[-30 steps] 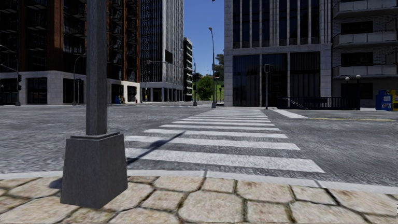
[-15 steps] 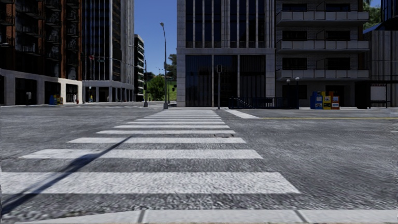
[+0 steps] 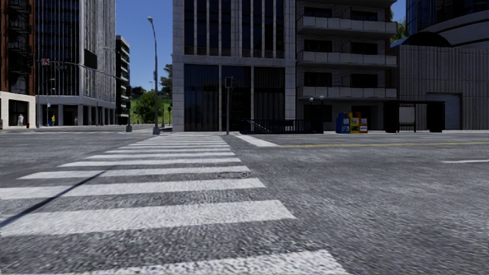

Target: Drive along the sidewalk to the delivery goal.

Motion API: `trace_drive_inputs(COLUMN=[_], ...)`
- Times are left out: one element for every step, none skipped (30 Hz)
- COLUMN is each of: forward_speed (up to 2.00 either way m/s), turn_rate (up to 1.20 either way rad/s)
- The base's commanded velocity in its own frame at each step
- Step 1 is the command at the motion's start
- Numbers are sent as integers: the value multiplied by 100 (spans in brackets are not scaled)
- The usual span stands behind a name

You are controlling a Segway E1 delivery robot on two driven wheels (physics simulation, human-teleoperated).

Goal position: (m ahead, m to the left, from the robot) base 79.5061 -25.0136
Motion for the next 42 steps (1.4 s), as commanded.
trace_drive_inputs(forward_speed=[158, 159, 159, 162, 169, 169, 173, 174, 176, 176, 176, 177, 177, 177, 177, 177, 177, 178, 178, 178, 179, 179, 180, 182, 186, 186, 194, 200, 200, 200, 200, 200, 200, 200, 200, 200, 200, 200, 200, 200, 200, 200], turn_rate=[0, 5, 53, 78, 120, 120, 120, 120, 118, 0, 0, 0, 0, 0, 0, 0, 0, 0, 0, 0, 0, 0, 0, 4, 51, 51, 73, 98, 113, 117, 113, 62, 37, 19, 2, 2, 0, 0, 0, 0, 0, 0])
